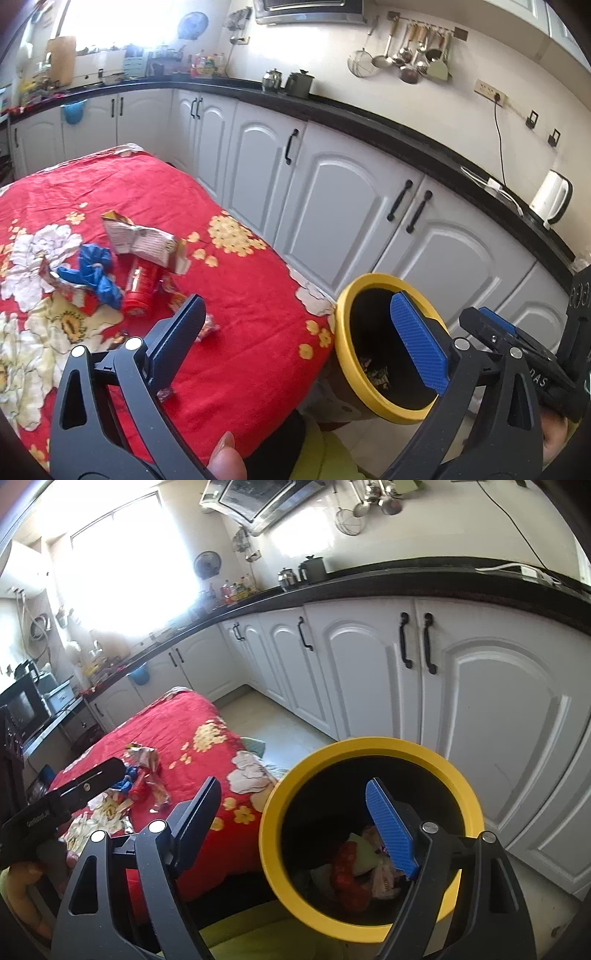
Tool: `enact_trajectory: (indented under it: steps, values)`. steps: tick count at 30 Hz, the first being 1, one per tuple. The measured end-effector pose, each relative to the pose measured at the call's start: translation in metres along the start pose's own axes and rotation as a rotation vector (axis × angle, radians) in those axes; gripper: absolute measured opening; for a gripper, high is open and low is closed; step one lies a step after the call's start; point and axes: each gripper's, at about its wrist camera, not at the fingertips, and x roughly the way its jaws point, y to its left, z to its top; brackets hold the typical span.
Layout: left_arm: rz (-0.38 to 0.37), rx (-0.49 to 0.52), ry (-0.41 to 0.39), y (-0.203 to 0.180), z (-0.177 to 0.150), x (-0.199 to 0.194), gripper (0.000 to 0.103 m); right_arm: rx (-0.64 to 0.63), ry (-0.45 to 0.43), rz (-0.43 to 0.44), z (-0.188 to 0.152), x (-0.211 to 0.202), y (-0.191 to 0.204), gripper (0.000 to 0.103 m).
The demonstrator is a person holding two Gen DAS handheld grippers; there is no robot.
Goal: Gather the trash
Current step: 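Move both tools back over the table toward the remaining trash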
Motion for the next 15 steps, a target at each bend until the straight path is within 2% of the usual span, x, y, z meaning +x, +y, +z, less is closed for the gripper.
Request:
enact_trajectory:
  steps: [15]
  values:
    - [0.052, -0.074, -0.056, 0.039, 0.011, -0.021, 0.092, -0.074, 0.000, 0.078, 0.009, 0.003, 0.051, 0.078]
